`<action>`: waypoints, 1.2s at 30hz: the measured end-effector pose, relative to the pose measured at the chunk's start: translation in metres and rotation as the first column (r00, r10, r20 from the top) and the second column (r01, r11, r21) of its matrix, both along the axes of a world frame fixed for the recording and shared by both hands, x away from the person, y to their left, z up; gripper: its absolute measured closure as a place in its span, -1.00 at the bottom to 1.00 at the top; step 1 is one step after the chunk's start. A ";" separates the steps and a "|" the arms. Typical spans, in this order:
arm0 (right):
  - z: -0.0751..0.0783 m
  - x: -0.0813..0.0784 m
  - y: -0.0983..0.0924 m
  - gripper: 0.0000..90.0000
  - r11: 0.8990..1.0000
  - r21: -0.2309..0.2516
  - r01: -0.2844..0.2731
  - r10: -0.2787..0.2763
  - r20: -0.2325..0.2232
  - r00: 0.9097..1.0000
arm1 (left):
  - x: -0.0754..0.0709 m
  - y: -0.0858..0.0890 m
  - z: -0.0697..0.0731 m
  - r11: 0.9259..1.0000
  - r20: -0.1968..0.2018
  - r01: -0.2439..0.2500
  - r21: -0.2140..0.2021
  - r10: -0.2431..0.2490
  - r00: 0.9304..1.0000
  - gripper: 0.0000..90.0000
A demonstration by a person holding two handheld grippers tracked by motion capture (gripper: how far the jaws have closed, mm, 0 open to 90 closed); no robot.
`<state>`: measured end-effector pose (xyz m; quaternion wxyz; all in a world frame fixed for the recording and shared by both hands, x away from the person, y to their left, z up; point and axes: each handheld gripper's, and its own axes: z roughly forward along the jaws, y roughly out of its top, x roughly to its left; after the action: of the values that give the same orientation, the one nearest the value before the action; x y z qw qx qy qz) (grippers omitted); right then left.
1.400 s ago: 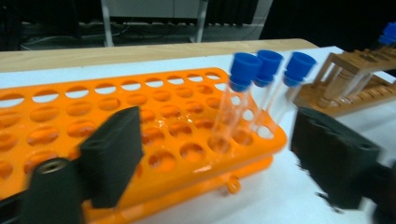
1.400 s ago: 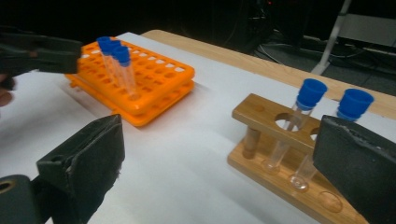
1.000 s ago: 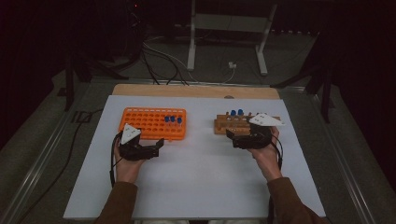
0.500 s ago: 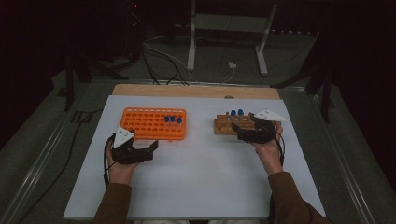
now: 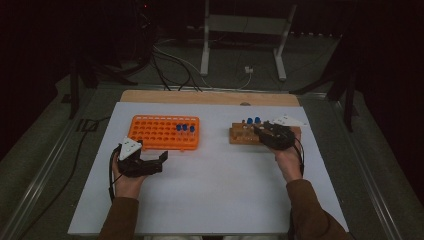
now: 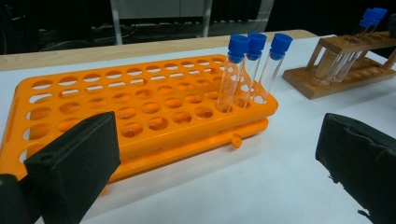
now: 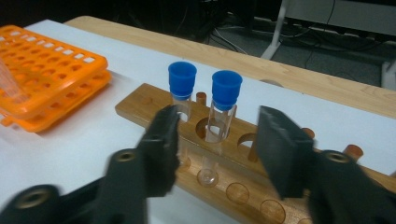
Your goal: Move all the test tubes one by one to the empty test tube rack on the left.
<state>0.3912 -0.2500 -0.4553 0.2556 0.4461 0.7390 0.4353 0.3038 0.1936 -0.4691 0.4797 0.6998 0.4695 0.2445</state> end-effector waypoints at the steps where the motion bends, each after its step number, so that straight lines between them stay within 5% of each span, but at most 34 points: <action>1: -0.002 0.002 0.000 0.31 1.000 -0.008 0.008 -0.008 0.000 1.000 | 0.000 0.000 0.000 1.000 0.000 0.000 0.000 0.000 1.000 -0.99; 6: -0.008 0.009 -0.002 0.52 1.000 0.018 0.026 -0.026 -0.006 1.000 | 0.000 0.002 0.000 1.000 -0.002 -0.010 -0.008 0.010 1.000 -0.99; 22: -0.014 0.021 0.005 0.68 0.996 0.085 0.039 -0.037 -0.018 0.999 | 0.000 0.002 0.000 1.000 -0.007 -0.011 -0.005 0.011 1.000 -0.99; 36: -0.007 0.015 0.006 0.72 0.996 0.078 0.041 -0.043 0.022 0.999 | 0.001 0.001 -0.001 1.000 -0.011 -0.012 -0.003 0.012 1.000 -0.99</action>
<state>0.4064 -0.2442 -0.4624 0.2560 0.4659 0.7089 0.4635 0.3044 0.1949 -0.4697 0.4769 0.6974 0.4767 0.2429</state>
